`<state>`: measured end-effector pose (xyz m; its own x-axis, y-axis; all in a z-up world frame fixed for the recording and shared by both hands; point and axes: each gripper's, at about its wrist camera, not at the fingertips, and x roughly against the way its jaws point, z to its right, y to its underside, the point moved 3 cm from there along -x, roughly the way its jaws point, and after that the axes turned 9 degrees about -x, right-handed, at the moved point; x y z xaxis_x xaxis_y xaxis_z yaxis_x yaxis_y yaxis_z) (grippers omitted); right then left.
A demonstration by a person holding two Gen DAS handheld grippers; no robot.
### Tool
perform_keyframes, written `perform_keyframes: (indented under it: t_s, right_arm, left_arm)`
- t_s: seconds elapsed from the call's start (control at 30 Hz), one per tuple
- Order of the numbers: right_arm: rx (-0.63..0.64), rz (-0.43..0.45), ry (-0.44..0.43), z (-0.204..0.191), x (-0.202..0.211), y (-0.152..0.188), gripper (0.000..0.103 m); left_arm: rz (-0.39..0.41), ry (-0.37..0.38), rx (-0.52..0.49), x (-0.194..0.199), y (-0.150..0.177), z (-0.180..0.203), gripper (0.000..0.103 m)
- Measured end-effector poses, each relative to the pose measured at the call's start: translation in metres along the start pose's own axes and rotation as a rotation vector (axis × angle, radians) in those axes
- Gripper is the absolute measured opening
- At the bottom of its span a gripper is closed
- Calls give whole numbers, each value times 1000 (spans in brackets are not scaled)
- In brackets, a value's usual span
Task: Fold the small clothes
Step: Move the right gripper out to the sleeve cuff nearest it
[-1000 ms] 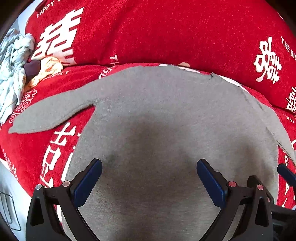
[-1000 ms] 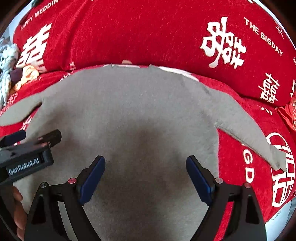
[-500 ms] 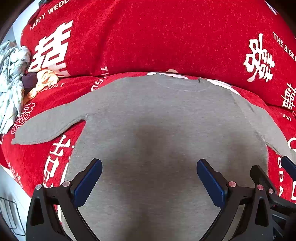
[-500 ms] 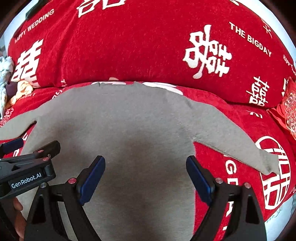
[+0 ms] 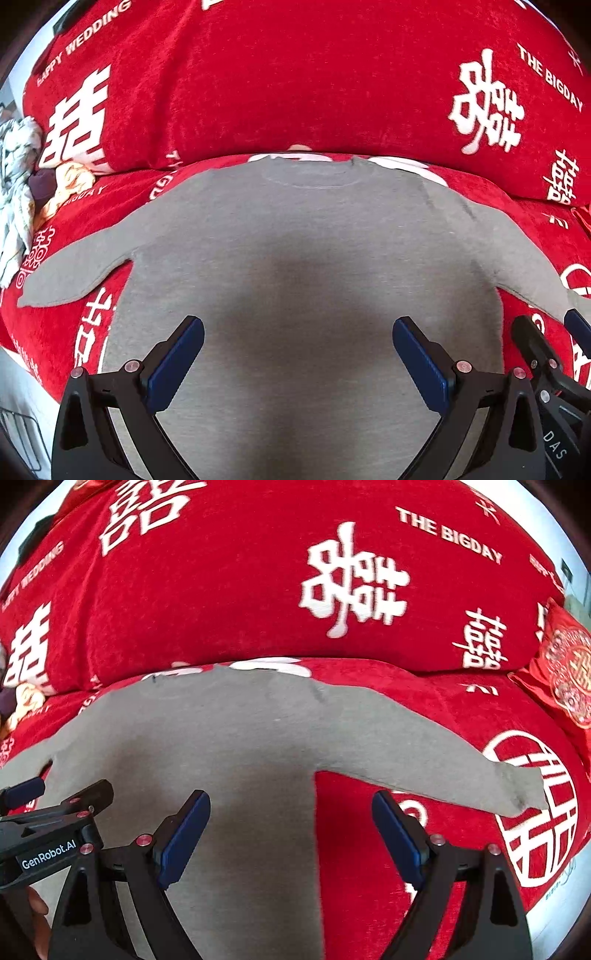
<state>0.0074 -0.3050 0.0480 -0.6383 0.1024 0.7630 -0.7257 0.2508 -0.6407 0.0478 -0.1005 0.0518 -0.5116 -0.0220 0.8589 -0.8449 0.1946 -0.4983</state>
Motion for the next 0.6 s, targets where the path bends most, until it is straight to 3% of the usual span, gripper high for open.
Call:
perform_keyframes:
  t_s: [0.37,0.6]
  right_arm:
    - [-97,-4,50,66,-4,-3,91]
    - [-210,-31,106,134,-9,-2,91]
  left_arm:
    - [-10,23,-103,-5,-17,69,102]
    - [-27,42,-162,-12,-26,115,102]
